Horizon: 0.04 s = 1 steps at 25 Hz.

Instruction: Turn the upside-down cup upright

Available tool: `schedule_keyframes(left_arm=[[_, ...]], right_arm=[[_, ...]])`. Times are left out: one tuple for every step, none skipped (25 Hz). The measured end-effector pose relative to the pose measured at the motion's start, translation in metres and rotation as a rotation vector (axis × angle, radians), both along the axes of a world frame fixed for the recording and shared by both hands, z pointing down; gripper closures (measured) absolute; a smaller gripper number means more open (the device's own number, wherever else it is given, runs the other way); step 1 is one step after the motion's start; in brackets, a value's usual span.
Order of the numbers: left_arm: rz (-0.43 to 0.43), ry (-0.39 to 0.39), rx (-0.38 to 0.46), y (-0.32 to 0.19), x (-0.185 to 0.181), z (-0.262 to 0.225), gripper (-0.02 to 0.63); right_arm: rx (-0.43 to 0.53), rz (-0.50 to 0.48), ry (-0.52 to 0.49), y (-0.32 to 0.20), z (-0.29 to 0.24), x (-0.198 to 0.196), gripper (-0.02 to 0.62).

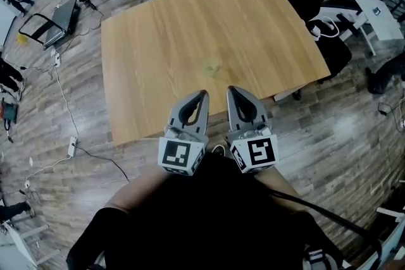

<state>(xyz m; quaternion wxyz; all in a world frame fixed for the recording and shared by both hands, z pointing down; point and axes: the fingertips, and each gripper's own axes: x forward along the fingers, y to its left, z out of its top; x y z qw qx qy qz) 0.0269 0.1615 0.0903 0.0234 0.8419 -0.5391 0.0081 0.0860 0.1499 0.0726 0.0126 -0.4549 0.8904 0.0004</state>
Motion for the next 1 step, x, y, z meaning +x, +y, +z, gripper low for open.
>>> schedule_keyframes(left_arm=[[-0.001, -0.003, 0.001, 0.0035, 0.004, 0.0017, 0.6]], right_arm=[[0.002, 0.0, -0.002, 0.0028, 0.0007, 0.0028, 0.583]])
